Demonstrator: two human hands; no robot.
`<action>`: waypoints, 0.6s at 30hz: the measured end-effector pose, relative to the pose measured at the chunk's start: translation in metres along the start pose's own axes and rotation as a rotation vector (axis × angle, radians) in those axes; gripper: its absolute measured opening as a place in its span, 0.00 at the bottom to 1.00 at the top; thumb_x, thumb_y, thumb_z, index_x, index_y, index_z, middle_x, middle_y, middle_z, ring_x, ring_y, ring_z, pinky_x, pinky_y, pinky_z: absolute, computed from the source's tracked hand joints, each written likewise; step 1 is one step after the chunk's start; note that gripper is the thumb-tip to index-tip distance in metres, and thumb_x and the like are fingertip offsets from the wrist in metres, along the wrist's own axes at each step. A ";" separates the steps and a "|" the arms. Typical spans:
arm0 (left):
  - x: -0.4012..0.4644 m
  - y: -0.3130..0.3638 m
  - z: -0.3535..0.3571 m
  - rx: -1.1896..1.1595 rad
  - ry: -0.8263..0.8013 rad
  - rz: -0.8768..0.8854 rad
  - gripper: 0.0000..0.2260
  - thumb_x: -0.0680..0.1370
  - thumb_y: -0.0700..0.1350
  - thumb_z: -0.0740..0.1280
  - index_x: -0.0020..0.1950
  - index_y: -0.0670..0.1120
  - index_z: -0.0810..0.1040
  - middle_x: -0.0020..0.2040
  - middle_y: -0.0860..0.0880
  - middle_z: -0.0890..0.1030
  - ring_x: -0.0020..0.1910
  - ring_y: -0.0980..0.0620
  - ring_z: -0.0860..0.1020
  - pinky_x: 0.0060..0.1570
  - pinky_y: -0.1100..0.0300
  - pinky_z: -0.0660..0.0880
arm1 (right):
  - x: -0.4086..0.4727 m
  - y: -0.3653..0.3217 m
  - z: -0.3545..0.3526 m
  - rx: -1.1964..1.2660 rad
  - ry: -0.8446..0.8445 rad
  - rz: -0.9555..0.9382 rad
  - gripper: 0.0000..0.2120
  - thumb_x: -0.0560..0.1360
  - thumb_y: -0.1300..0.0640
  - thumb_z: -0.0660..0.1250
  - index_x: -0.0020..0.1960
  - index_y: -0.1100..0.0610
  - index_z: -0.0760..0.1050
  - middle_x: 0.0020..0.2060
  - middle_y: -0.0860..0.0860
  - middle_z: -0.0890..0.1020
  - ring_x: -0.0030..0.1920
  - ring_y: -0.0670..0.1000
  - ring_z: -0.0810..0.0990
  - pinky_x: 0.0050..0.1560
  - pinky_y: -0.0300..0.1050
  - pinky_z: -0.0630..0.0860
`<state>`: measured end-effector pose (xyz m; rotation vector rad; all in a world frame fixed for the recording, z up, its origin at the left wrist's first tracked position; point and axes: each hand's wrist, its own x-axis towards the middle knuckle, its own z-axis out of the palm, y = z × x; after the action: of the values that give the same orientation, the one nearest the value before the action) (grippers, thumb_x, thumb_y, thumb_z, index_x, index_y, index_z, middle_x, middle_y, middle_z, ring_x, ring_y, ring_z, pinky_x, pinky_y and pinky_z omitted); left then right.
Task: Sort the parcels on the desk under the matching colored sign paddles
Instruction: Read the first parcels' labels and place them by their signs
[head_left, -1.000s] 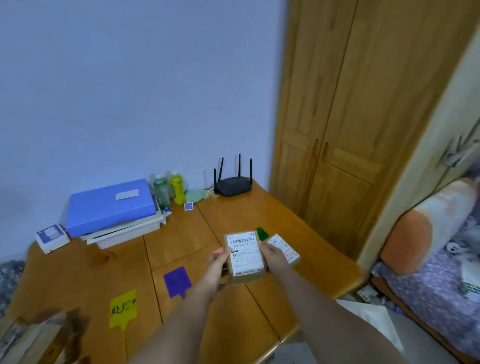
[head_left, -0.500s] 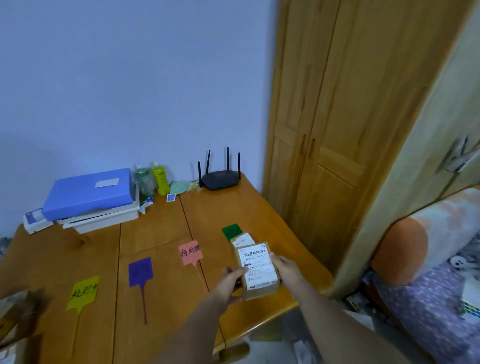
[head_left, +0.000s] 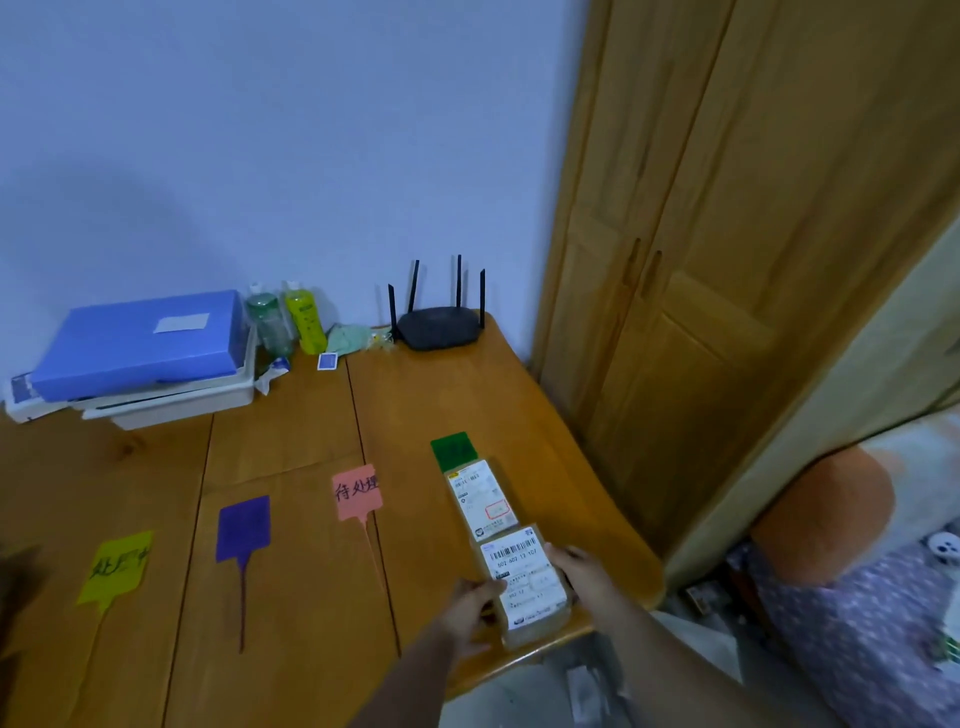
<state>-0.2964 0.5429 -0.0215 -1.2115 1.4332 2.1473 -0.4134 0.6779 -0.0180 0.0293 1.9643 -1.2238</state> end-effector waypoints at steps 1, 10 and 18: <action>0.005 0.001 0.000 0.003 0.000 -0.024 0.21 0.76 0.50 0.68 0.64 0.48 0.64 0.69 0.44 0.71 0.67 0.42 0.71 0.56 0.47 0.72 | 0.006 0.001 -0.001 -0.010 -0.005 0.026 0.13 0.78 0.46 0.60 0.48 0.53 0.80 0.46 0.52 0.86 0.47 0.52 0.84 0.50 0.49 0.78; 0.035 0.004 0.007 -0.001 0.036 -0.100 0.14 0.79 0.45 0.64 0.63 0.43 0.68 0.64 0.44 0.73 0.68 0.41 0.70 0.62 0.49 0.68 | 0.040 0.003 0.000 -0.035 -0.137 0.166 0.14 0.79 0.48 0.58 0.49 0.54 0.80 0.44 0.50 0.85 0.44 0.49 0.83 0.39 0.42 0.75; 0.055 0.001 0.021 -0.149 0.122 -0.078 0.16 0.80 0.43 0.62 0.67 0.44 0.66 0.59 0.43 0.76 0.61 0.42 0.74 0.63 0.47 0.72 | 0.075 0.008 -0.006 -0.057 -0.188 0.250 0.17 0.76 0.46 0.64 0.61 0.52 0.74 0.58 0.53 0.79 0.58 0.57 0.77 0.50 0.49 0.72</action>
<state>-0.3401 0.5496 -0.0601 -1.4493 1.2676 2.1941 -0.4647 0.6588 -0.0705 0.1223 1.7716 -0.9715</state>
